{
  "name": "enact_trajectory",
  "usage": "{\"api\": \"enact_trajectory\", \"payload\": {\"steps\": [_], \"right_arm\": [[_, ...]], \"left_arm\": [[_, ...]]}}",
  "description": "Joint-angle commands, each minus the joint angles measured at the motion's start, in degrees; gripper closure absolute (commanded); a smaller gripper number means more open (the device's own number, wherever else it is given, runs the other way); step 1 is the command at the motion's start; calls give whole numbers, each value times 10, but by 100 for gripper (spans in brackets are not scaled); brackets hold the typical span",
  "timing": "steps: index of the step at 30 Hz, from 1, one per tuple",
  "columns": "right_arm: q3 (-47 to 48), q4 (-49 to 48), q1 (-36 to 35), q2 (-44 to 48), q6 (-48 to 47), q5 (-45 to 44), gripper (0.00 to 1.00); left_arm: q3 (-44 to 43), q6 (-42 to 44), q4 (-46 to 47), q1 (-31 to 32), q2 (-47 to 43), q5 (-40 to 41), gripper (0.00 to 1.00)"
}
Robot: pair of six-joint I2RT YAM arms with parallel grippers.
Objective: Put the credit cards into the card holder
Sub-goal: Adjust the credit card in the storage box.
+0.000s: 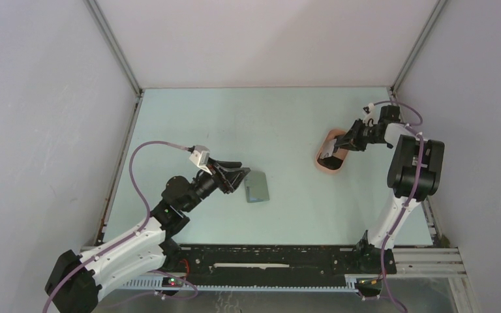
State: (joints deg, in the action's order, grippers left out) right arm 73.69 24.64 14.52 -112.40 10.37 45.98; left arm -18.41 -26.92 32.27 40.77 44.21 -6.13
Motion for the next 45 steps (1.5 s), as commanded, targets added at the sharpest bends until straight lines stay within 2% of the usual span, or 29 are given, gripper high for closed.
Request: {"api": "enact_trajectory", "payload": {"steps": [1,6,11,30,33,40,45], "right_arm": [[17,6,0,2,-12,13,80],[17,7,4,2,-11,12,80],[18,10,14,3,-11,18,76],[17,20,30,-13,-13,31,77],[18,24,32,-4,-29,23,81],[17,42,42,8,-66,18,100],[17,50,52,19,-82,17,100]], "left_arm": [[11,4,23,4,-2,0,49],[9,5,23,4,0,-2,49],[8,6,23,4,0,-1,49],[12,5,23,4,-4,1,49],[13,5,23,4,-4,0,49],[10,3,23,5,-2,-1,49],[8,1,27,5,5,-3,49]]}}
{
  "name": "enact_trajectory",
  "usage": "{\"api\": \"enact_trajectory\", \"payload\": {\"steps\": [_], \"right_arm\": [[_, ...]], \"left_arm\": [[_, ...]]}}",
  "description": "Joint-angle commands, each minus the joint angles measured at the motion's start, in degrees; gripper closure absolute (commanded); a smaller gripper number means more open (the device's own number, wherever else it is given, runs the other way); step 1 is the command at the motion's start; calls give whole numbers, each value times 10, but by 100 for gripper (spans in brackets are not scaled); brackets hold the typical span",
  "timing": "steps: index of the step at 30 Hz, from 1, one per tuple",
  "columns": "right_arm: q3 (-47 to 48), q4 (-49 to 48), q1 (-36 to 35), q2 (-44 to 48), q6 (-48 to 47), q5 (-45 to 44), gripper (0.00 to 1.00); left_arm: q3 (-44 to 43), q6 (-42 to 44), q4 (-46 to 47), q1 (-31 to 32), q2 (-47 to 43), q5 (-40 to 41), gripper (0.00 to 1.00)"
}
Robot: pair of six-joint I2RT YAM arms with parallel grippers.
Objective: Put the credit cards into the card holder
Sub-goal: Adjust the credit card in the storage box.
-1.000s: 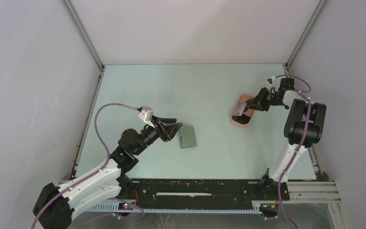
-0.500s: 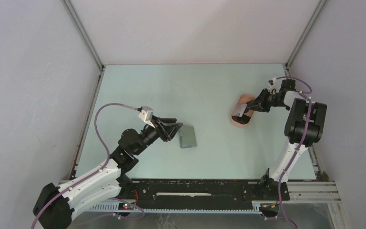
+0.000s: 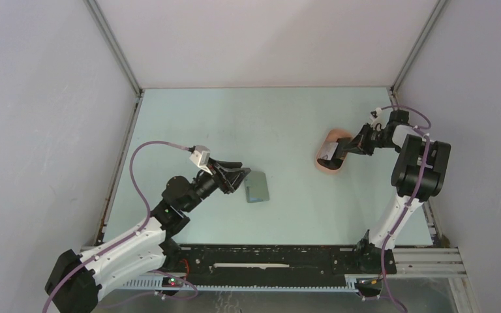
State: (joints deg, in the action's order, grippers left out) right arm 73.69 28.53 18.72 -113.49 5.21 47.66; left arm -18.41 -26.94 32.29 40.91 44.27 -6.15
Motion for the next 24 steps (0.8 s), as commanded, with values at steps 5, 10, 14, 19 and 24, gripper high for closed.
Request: {"api": "enact_trajectory", "payload": {"steps": [5,10,14,19,24], "right_arm": [[18,13,12,33,-37,3,90],[18,10,12,26,-30,8,92],[18,9,14,23,-29,13,88],[17,11,18,15,-27,22,85],[18,12,21,13,-25,22,85]], "left_arm": [[4,0,31,7,12,-4,49],[4,-1,31,8,13,-4,49],[6,0,31,8,11,-3,49],[6,1,31,8,11,-3,49],[7,1,31,8,8,-2,49]]}}
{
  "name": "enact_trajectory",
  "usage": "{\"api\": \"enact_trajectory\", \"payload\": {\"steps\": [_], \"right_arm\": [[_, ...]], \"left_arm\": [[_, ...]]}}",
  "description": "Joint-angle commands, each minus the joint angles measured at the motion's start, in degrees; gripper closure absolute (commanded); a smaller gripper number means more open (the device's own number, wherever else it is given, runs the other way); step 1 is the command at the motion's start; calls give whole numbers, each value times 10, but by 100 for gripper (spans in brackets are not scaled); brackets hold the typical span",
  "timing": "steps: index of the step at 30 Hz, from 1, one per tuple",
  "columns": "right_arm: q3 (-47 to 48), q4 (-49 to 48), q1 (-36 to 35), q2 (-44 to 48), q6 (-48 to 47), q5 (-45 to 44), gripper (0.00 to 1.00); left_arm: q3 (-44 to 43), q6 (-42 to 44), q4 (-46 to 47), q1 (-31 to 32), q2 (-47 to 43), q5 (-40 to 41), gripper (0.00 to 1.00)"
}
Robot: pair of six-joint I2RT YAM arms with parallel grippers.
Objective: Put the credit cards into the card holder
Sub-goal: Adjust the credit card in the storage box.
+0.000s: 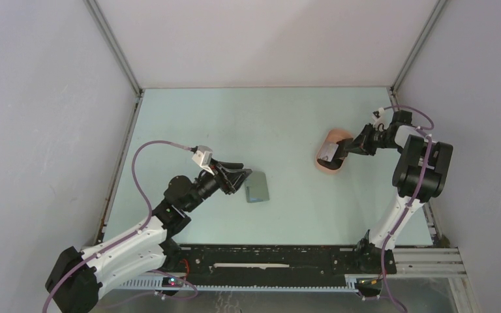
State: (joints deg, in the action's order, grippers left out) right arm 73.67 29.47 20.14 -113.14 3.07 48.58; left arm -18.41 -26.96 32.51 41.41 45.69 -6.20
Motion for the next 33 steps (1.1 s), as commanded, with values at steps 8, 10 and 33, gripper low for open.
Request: {"api": "enact_trajectory", "payload": {"steps": [8,10,33], "right_arm": [[18,3,9,6,-2,15,83],[18,3,10,6,-1,15,83],[18,8,18,34,-10,1,91]], "left_arm": [[6,2,29,3,-8,-2,49],[5,2,29,3,-7,-2,49],[-4,3,30,4,4,-7,49]]}}
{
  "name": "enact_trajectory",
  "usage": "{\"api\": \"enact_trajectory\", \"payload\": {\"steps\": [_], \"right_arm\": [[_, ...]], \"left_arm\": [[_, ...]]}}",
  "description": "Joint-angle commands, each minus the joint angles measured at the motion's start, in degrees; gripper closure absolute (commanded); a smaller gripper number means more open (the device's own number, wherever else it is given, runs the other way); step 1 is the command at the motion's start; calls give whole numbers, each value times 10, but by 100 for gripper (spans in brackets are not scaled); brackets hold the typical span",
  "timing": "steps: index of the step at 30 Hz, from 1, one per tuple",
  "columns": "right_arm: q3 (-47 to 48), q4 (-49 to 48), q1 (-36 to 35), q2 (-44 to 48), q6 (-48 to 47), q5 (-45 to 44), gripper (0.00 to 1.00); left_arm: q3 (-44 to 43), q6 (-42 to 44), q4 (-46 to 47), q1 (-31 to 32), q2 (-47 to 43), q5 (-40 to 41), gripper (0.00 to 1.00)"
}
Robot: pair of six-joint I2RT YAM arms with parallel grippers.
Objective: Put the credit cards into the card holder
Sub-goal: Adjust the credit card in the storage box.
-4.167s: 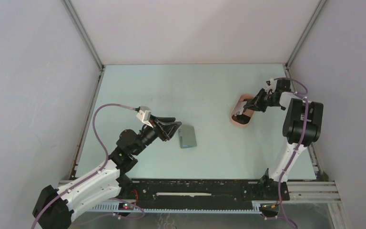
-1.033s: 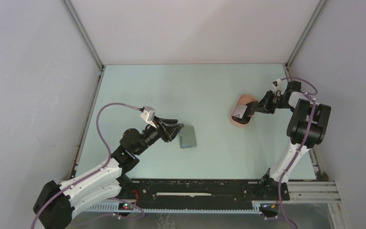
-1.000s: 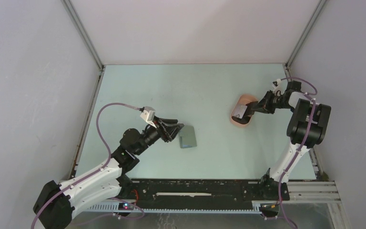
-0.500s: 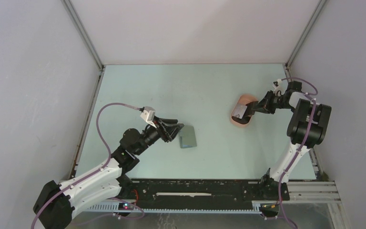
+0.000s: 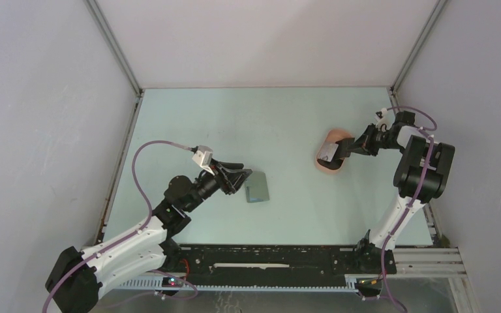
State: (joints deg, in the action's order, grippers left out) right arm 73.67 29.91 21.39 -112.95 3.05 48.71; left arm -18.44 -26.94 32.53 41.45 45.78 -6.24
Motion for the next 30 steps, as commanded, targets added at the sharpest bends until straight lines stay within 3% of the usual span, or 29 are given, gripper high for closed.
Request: {"api": "enact_trajectory", "payload": {"steps": [1,16,30], "right_arm": [[17,4,6,33,-11,-1,90],[17,6,8,33,-10,-2,86],[18,10,14,56,-13,-9,95]], "left_arm": [[-3,2,29,3,2,-7,49],[2,2,29,3,-6,-5,49],[3,1,30,3,-7,-7,49]]}}
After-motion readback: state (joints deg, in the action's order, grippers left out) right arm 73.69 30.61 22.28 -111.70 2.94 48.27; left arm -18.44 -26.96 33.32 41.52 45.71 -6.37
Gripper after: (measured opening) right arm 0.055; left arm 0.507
